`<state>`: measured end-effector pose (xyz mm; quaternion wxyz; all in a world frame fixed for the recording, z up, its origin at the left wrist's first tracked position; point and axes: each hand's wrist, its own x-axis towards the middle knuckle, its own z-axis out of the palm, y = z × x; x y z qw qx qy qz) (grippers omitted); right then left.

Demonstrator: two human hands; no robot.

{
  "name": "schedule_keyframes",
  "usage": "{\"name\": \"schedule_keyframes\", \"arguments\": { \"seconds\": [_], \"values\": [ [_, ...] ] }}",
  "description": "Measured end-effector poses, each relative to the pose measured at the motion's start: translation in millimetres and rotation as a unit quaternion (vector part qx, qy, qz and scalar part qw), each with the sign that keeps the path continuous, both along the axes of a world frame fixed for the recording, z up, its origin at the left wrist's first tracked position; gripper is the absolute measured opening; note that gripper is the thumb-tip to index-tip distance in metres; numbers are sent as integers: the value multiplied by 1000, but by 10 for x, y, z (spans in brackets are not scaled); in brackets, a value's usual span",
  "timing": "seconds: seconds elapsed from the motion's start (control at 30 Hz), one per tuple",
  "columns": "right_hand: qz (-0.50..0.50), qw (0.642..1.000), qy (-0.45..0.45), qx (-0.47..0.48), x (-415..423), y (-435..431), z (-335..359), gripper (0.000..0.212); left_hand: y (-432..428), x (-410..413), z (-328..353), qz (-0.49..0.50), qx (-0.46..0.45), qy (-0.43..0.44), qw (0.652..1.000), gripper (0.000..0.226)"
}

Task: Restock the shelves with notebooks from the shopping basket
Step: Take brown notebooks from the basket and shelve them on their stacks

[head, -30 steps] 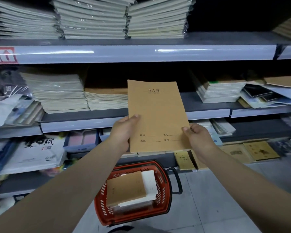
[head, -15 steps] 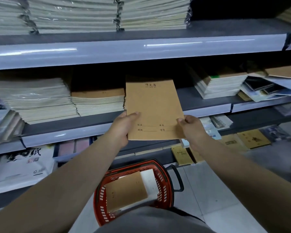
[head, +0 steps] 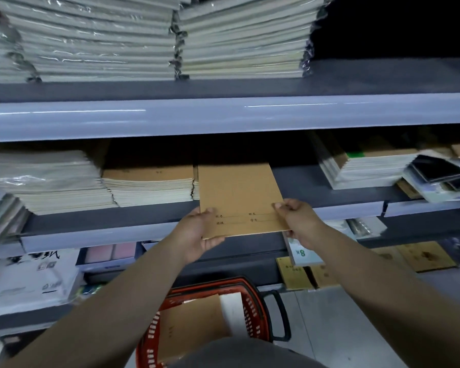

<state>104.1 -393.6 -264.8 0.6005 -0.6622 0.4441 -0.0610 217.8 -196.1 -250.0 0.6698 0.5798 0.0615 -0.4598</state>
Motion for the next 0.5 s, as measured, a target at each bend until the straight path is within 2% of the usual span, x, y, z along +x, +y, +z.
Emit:
{"name": "schedule_keyframes", "arguments": {
  "seconds": [0.03,0.1,0.17,0.23,0.3,0.37,0.5],
  "values": [
    [30,999,-8,9,13,-50,1,12,-38,12,-2,14,-2,3,1000,22],
    [111,994,-20,2,39,-154,6,37,-124,45,-7,43,-3,6,999,18],
    [184,981,4,-62,91,-232,35,66,-196,93,-16,75,-3,12,997,14],
    [235,958,56,-153,174,-288,41,85,-246,165,-36,120,-18,27,992,15],
    [263,936,88,-217,252,-312,28,87,-272,239,-68,159,-38,42,986,22],
    [264,928,84,-249,329,-342,-1,80,-285,282,-94,167,-46,53,983,24],
    [253,921,64,-289,462,-399,-41,71,-296,277,-146,103,-41,29,993,17]
  ]
}}
